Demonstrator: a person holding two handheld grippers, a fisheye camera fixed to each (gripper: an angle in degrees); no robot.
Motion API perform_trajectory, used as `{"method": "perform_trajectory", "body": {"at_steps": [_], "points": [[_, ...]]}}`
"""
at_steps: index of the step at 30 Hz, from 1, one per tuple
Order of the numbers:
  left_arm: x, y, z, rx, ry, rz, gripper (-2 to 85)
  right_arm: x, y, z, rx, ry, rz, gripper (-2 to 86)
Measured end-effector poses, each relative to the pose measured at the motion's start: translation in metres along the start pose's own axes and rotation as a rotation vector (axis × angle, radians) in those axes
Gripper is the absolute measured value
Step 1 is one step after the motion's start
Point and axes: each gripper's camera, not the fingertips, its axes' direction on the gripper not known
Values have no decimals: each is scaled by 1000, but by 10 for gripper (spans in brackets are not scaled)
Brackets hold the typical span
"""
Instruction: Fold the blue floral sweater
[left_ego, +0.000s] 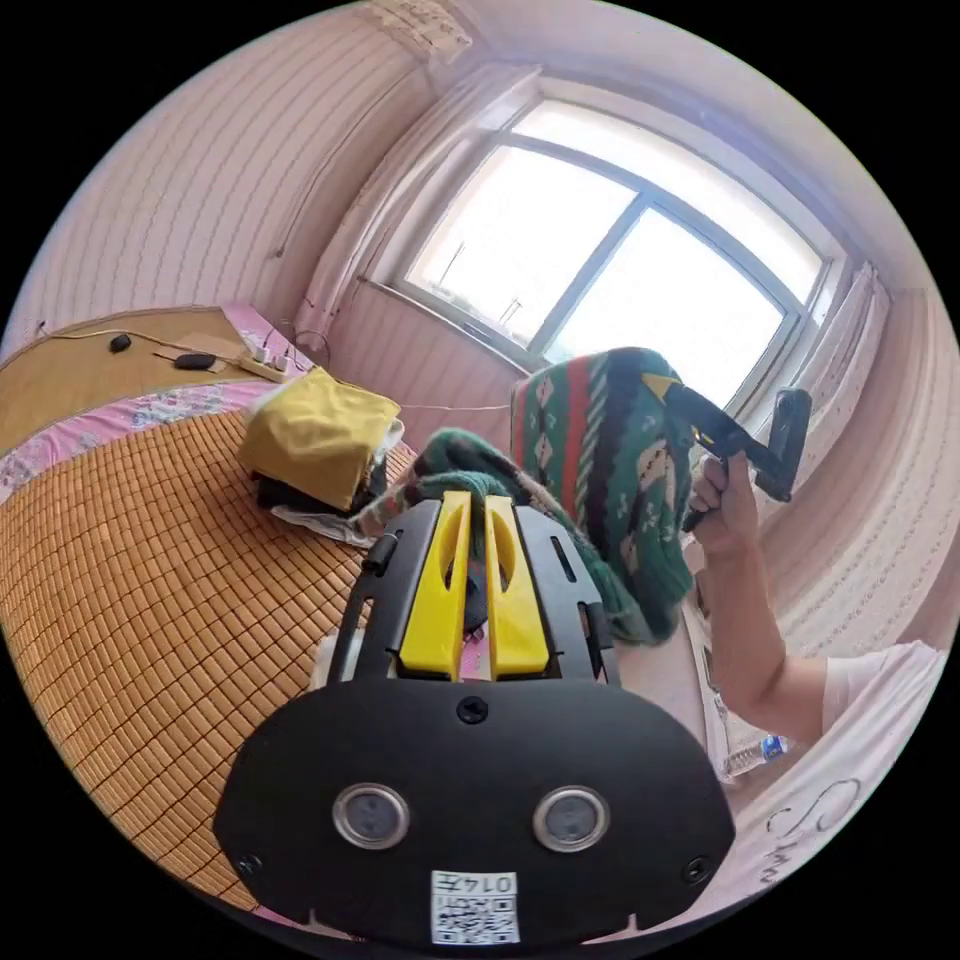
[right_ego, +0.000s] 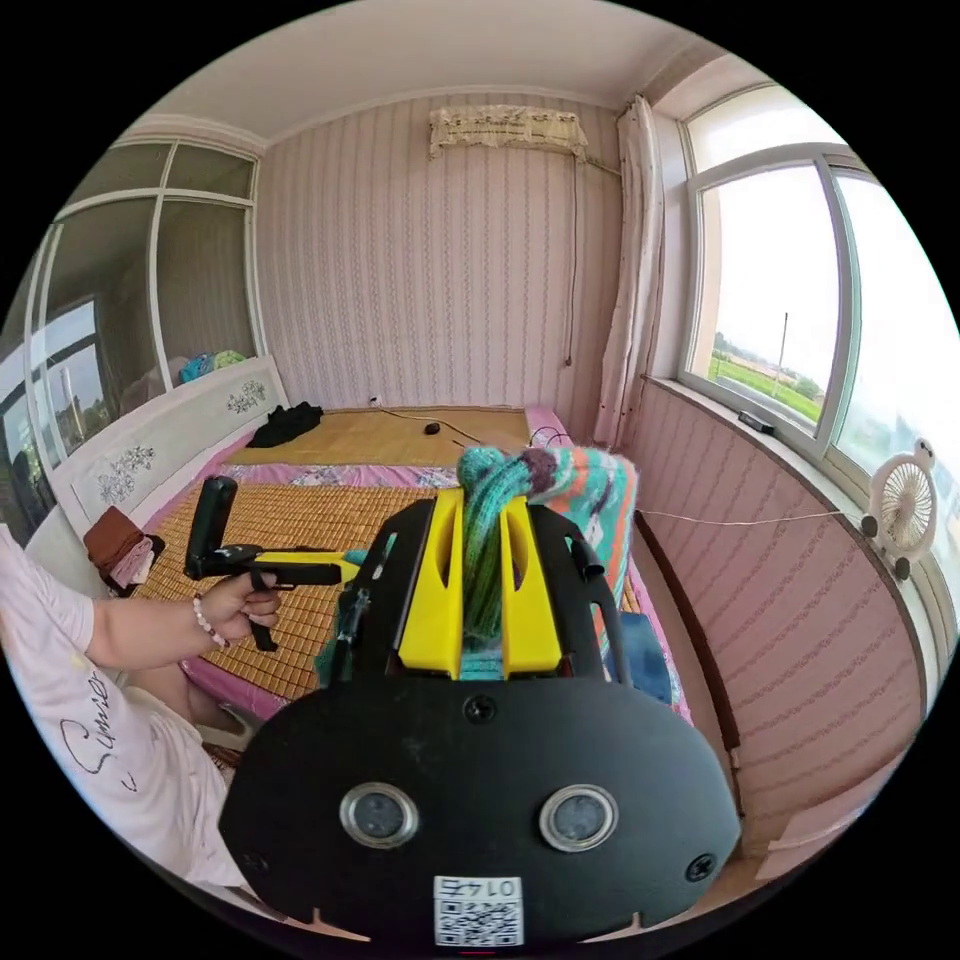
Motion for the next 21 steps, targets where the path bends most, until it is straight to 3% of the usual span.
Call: {"method": "perform_trajectory", "body": {"at_steps": [6,11,14,18,21], "points": [[-14,45,-251,200,-320,82,-4,-97,-22,22,161,-344,2,57],[-20,125,-430,197,-550,17,0,-136,28,103,83,-605,229,58],[-48,194,-483,80,-580,-154,8,-183,90,168,-111,-649,264,60],[-106,305,-505,-78,-674,-517,2,-247,207,267,-599,-539,358,62],[-114,360,-527,-116,-734,-665,19,-282,239,281,-686,-433,345,62]]}}
